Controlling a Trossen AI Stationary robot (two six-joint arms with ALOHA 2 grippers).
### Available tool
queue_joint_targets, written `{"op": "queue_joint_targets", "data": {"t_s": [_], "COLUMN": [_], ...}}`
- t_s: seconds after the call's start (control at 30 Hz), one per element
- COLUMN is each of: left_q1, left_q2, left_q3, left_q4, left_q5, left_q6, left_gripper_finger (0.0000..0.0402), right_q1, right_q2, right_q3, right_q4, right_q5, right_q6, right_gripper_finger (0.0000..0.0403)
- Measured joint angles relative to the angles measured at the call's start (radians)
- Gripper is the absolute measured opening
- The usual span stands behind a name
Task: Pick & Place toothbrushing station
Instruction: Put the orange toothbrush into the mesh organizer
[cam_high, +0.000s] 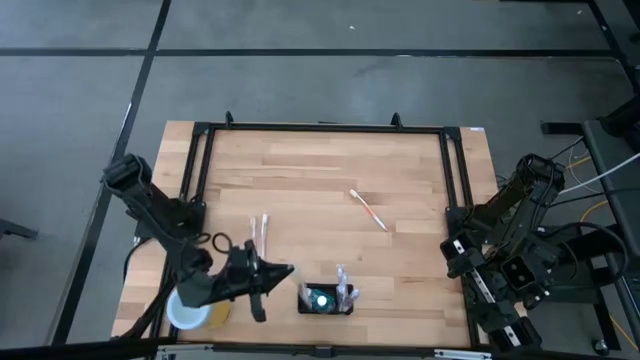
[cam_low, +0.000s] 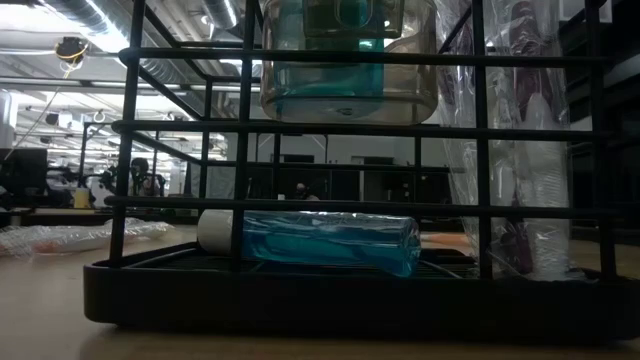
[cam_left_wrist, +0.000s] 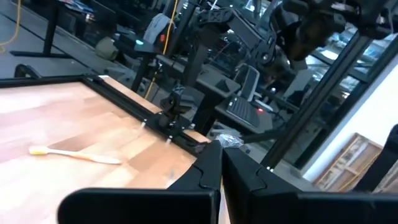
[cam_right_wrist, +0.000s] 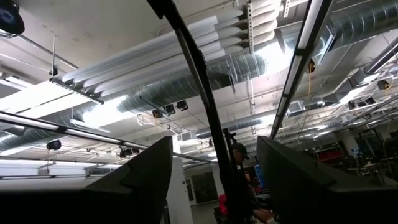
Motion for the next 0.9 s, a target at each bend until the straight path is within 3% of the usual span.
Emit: {"op": "queue_joint_targets", "data": {"t_s": [0.47, 0.63, 0.7, 0.83, 0.9], "left_q1": [-0.03, -0.038, -0.037, -0.014, -0.008], "left_q2": [0.137, 0.223, 0.263, 0.344, 0.353], "left_q3": [0.0, 0.001, 0.003, -0.001, -0.001], "left_q4": [-0.004, -0.022, -0.088, -0.265, -0.266], "left_q5": [-0.045, -0.029, 0.017, 0.175, 0.215], "left_q6": [-0.028, -0.04, -0.116, -0.416, -0.504], "left_gripper_finger": [0.0001, 0.0002, 0.0006, 0.0039, 0.0064], "right_q1": [0.0, -0.007, -0.01, -0.015, -0.018], "right_q2": [0.002, 0.025, 0.036, 0.049, 0.05], "right_q3": [0.0, 0.0, 0.0, 0.0, 0.0], "right_q4": [-0.003, -0.032, -0.048, -0.087, -0.1], "right_q5": [0.034, 0.116, 0.156, 0.166, 0.164], "right_q6": [0.013, 0.036, 0.054, 0.106, 0.137], "right_gripper_finger": [0.0235, 0.0235, 0.0235, 0.0235, 0.0235]}}
